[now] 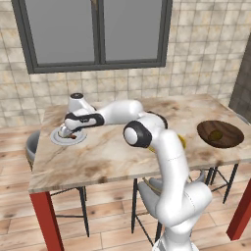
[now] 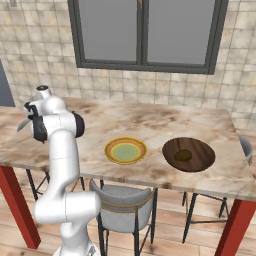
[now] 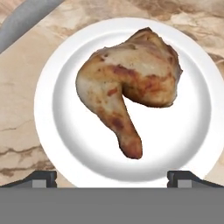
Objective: Pick the chicken drumstick and avocado from their plates and place them in the bowl. Then put the bowl in the fridge.
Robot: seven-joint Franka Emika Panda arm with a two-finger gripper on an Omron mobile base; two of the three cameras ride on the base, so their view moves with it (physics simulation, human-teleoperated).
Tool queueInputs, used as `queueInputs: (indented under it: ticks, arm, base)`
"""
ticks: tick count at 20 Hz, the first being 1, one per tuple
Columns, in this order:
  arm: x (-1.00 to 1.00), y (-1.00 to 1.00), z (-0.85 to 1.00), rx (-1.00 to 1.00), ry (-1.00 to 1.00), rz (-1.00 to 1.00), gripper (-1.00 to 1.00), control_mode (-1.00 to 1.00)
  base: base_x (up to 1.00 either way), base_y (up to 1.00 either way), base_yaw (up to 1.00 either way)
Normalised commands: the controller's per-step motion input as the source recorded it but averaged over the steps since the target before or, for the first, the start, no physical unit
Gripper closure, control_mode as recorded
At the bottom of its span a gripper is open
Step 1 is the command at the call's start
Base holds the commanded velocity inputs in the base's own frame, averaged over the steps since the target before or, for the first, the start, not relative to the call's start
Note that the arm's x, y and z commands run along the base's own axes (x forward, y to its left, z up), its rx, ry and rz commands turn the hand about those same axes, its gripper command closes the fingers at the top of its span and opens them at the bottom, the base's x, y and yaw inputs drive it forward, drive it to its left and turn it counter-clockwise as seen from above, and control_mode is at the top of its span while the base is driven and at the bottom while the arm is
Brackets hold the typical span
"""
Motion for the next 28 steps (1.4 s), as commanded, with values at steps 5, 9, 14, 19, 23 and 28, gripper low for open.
queueInputs:
  ticks: [5,9,14,19,23,28]
  arm:
    - [0.12,0.01,-0.16,0.00,0.01,0.00,-1.00,-1.00]
    - [0.09,0.06,-0.17,0.00,0.00,0.00,-1.00,-1.00]
    - [0.18,0.10,-0.14,0.00,0.00,0.00,-1.00,-1.00]
    - [0.17,0.04,-0.12,0.00,0.01,0.00,-1.00,-1.00]
    - [0.23,0.01,-0.07,0.00,0.02,0.00,-1.00,-1.00]
    - [0.12,0.01,-0.04,0.00,0.04,0.00,-1.00,-1.00]
  base:
    - [0.00,0.00,0.00]
    - [0.00,0.00,0.00]
    - [0.00,0.00,0.00]
    - [0.00,0.00,0.00]
    - [0.00,0.00,0.00]
    - [0.00,0.00,0.00]
